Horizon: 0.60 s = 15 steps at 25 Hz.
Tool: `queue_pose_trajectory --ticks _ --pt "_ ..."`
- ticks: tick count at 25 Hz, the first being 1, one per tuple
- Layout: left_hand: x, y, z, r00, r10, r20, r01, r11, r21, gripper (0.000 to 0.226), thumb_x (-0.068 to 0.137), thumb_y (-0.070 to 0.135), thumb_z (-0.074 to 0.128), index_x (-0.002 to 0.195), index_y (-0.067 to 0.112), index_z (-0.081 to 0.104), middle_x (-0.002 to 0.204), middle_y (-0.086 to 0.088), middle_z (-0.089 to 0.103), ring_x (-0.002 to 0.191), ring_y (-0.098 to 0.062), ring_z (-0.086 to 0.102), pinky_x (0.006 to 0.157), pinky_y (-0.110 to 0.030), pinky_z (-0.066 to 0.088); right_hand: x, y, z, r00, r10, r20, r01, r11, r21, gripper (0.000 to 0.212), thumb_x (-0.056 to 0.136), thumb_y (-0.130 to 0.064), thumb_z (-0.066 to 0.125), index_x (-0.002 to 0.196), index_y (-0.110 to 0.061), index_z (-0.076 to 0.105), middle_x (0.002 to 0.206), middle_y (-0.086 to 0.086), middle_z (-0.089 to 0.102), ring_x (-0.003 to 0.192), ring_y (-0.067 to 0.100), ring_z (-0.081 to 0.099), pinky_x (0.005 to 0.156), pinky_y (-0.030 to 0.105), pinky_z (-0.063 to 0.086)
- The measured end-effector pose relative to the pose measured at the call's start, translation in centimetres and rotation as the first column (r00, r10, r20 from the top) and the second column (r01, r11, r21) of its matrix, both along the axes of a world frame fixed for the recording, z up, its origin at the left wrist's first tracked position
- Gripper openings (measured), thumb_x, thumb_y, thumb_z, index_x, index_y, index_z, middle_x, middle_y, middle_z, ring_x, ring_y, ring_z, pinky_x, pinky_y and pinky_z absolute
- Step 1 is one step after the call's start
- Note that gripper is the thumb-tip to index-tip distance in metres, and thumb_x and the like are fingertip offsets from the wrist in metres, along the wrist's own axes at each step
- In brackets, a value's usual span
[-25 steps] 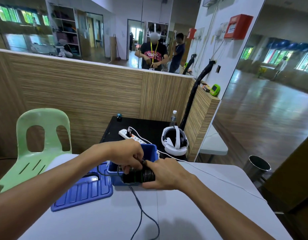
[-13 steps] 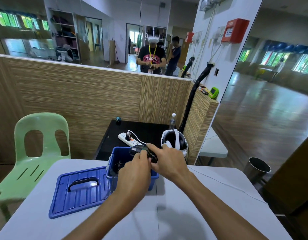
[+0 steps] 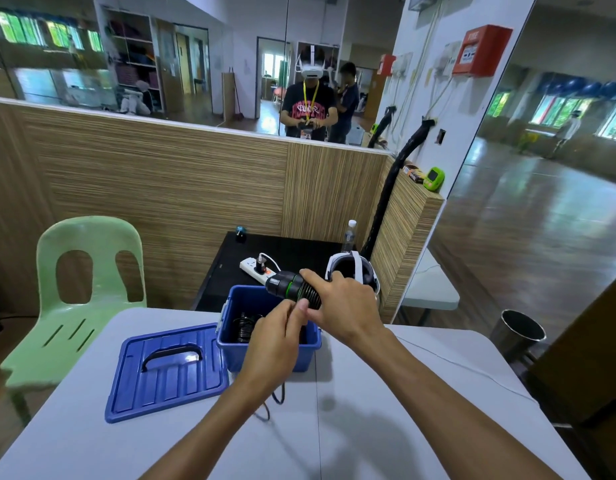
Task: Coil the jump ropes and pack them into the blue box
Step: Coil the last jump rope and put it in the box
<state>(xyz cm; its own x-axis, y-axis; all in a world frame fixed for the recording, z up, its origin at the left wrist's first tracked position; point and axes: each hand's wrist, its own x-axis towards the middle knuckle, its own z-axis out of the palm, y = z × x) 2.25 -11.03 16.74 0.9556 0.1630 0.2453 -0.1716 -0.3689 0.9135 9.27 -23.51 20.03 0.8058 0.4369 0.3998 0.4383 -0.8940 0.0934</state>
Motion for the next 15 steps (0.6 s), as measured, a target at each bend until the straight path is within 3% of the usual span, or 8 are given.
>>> queue_pose_trajectory --ticks 4,7,11,14,15 --pt "-0.3 0.0 -1.9 0.999 0.05 -0.007 -0.049 0.995 0.086 0.034 0.101 0.037 0.04 0.076 0.023 0.056 0.067 0.003 0.062 0.064 -0.012 0.057 0.058 -0.039 0.046 0.5 -1.1 0.2 0.992 -0.059 -0.108 0.068 0.994 0.082 0.057 0.086 -0.066 0.053 0.136 -0.042 0.041 0.101 0.003 0.064 0.089 0.027 0.064 0.062 0.029 0.036" --pt "0.0 0.8 -3.2 0.998 0.02 -0.061 -0.014 0.995 0.094 0.034 0.1 0.045 0.036 0.076 0.025 0.051 0.066 0.0 0.06 0.063 -0.018 0.055 0.059 -0.047 0.046 0.4 -1.3 0.0 0.988 0.007 -0.152 0.015 0.989 0.146 0.055 0.084 -0.061 0.057 0.134 -0.043 0.044 0.095 -0.002 0.065 0.087 0.022 0.063 0.063 0.028 0.037" --pt "0.6 1.9 -4.1 0.997 -0.013 -0.081 0.046 0.901 0.432 0.03 0.099 0.046 0.025 0.084 0.026 0.041 0.059 0.006 0.051 0.053 -0.011 0.046 0.052 -0.031 0.036 0.0 -1.3 -0.3 0.977 0.116 -0.177 -0.086 0.982 0.167 0.058 0.079 -0.057 0.062 0.133 -0.045 0.046 0.094 -0.005 0.066 0.084 0.016 0.061 0.063 0.027 0.039" --pt "1.2 2.4 -4.1 0.99 -0.066 -0.125 0.123 0.837 0.533 0.027 0.102 0.032 0.034 0.092 0.015 0.053 0.071 0.005 0.053 0.065 -0.014 0.047 0.062 -0.028 0.037 0.0 -1.7 -0.5 0.97 0.156 -0.186 -0.127 0.979 0.161 0.061 0.079 -0.055 0.064 0.136 -0.045 0.045 0.099 -0.006 0.067 0.089 0.016 0.061 0.064 0.027 0.038" --pt "1.4 2.6 -4.0 0.983 -0.077 -0.167 0.15 0.862 0.483 0.03 0.102 0.031 0.035 0.094 0.013 0.057 0.076 0.003 0.057 0.071 -0.018 0.051 0.067 -0.03 0.041 0.0 -1.8 -0.7 0.965 0.174 -0.195 -0.144 0.976 0.161 0.062 0.079 -0.056 0.065 0.136 -0.045 0.044 0.1 -0.007 0.068 0.09 0.016 0.062 0.065 0.028 0.039"
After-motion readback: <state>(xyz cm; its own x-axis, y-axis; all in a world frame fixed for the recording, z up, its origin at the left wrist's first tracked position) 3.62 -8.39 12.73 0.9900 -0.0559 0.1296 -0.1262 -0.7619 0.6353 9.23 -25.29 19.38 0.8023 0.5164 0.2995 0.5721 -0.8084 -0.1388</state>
